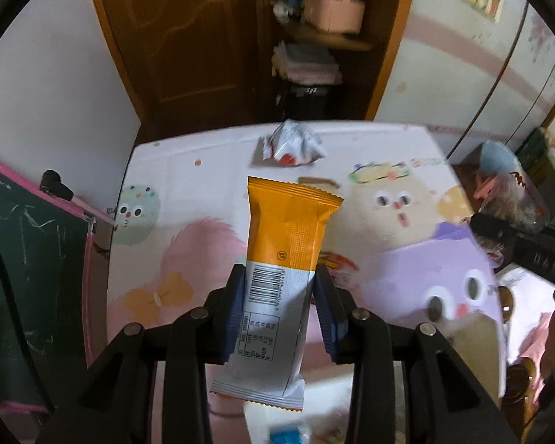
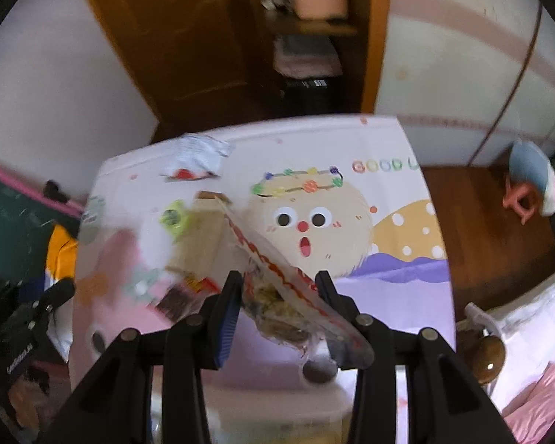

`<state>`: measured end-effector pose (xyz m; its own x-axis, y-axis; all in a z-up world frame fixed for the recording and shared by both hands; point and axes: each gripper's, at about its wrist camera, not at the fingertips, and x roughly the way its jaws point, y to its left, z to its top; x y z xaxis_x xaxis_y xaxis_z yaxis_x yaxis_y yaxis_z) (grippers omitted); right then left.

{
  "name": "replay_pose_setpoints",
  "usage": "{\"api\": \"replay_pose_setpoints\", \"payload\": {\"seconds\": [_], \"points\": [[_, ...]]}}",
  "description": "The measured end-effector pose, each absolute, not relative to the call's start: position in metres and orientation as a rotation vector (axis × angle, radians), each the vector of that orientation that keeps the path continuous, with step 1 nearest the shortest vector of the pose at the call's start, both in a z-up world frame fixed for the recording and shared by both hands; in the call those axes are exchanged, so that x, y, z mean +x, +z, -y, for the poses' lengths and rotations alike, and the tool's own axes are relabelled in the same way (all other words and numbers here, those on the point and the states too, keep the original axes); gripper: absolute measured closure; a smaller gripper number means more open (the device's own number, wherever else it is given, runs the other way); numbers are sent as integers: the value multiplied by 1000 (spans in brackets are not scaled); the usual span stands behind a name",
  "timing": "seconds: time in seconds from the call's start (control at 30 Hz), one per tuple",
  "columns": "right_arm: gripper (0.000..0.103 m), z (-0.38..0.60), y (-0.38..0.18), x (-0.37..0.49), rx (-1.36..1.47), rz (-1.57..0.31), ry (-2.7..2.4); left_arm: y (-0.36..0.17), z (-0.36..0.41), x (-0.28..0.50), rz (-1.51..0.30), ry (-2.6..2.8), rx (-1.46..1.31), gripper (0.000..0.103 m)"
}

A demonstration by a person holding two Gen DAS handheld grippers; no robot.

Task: Organize snacks
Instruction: 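Lower the bar and nut packet into the white tray and open both grippers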

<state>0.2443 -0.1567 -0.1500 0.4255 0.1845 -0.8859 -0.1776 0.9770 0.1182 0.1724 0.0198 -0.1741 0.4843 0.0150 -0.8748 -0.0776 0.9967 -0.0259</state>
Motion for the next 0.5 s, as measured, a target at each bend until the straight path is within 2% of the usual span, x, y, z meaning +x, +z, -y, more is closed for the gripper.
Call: {"api": "replay_pose_setpoints", "payload": {"seconds": [0.27,0.5], "points": [[63,161,-69,151,-109,-915,237,-134,-3,97,-1050,48,-132,68],[63,166,-39,94,-181,-805,246,-116,18,49,-1020,53,-127,68]]}}
